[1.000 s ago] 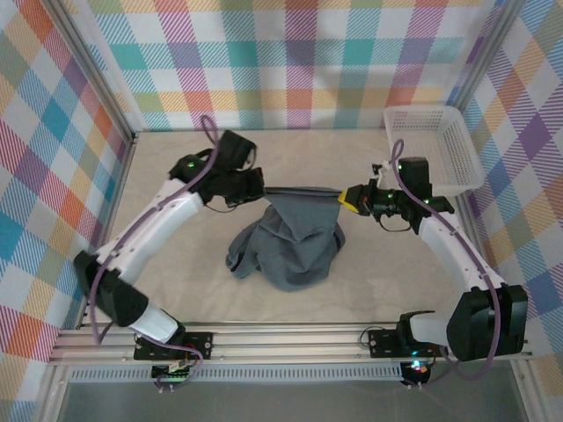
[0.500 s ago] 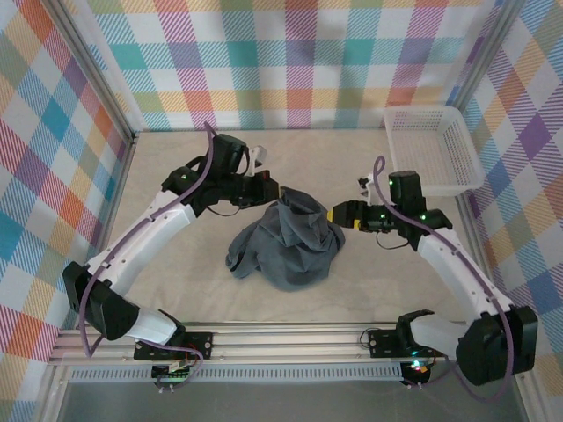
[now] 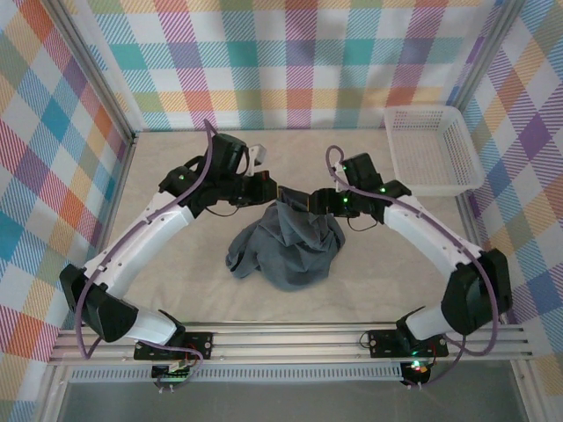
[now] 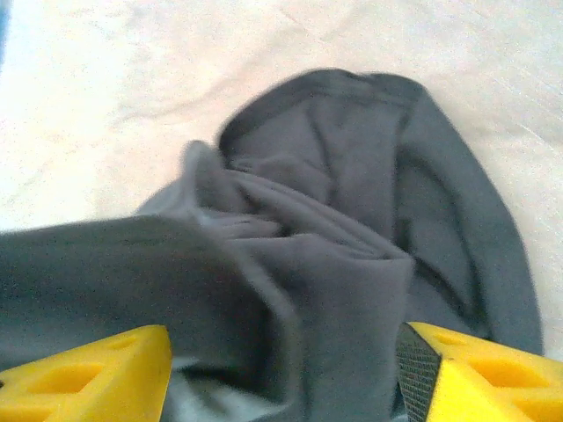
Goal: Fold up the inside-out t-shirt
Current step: Turn the T-shirt inside out at the center of the table.
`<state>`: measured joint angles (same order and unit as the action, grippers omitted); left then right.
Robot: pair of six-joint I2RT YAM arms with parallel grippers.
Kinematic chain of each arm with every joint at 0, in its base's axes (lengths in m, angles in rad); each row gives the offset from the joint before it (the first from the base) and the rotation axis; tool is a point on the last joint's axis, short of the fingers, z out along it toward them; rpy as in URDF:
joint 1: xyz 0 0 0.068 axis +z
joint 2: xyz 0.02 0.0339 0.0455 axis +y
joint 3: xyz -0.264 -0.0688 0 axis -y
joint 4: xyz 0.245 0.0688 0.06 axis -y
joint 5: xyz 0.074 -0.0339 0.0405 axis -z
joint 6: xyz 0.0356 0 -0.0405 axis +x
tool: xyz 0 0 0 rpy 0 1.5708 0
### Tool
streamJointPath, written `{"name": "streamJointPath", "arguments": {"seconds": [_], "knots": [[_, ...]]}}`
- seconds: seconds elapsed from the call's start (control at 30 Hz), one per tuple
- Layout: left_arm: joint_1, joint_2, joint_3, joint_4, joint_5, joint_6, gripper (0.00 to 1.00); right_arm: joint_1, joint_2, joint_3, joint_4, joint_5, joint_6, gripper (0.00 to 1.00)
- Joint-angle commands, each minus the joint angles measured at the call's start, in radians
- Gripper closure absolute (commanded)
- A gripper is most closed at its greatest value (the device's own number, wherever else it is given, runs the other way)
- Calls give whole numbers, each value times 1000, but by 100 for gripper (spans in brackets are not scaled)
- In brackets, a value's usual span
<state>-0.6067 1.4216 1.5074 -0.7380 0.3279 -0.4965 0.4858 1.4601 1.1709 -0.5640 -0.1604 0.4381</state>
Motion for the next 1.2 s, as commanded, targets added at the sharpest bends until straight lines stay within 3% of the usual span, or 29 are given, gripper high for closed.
{"name": "streamJointPath", "arguments": {"seconds": [0.0, 0.13, 0.23, 0.27, 0.37, 0.4, 0.53, 0.83, 0.97, 1.17], "knots": [[-5, -56, -8, -5, -27, 37, 100, 2, 39, 30, -139, 115, 101, 32], [-3, -94, -10, -52, -158, 32, 100, -11, 39, 13, -238, 175, 83, 42], [-1, -105, -5, -70, -205, 34, 100, -58, -27, -46, -254, 126, 90, 46], [-1, -109, -1, -75, -225, 32, 100, -77, -56, -64, -249, 89, 95, 52], [1, -108, 24, -84, -251, 37, 100, -111, -116, -85, -199, -81, 94, 97], [2, -105, 39, -81, -245, 47, 100, -112, -128, -76, -168, -170, 80, 100], [13, -74, 153, -94, -255, 87, 100, -112, -168, 10, -64, -378, 127, 100], [43, -1, 521, -108, -373, 171, 100, -113, -260, 263, 202, -338, 205, 100], [45, -37, 509, -70, -436, 185, 100, -113, -316, 232, 213, -289, 160, 100], [45, -47, 419, -77, -381, 160, 100, -113, -377, 115, 157, -313, 140, 100]]}}
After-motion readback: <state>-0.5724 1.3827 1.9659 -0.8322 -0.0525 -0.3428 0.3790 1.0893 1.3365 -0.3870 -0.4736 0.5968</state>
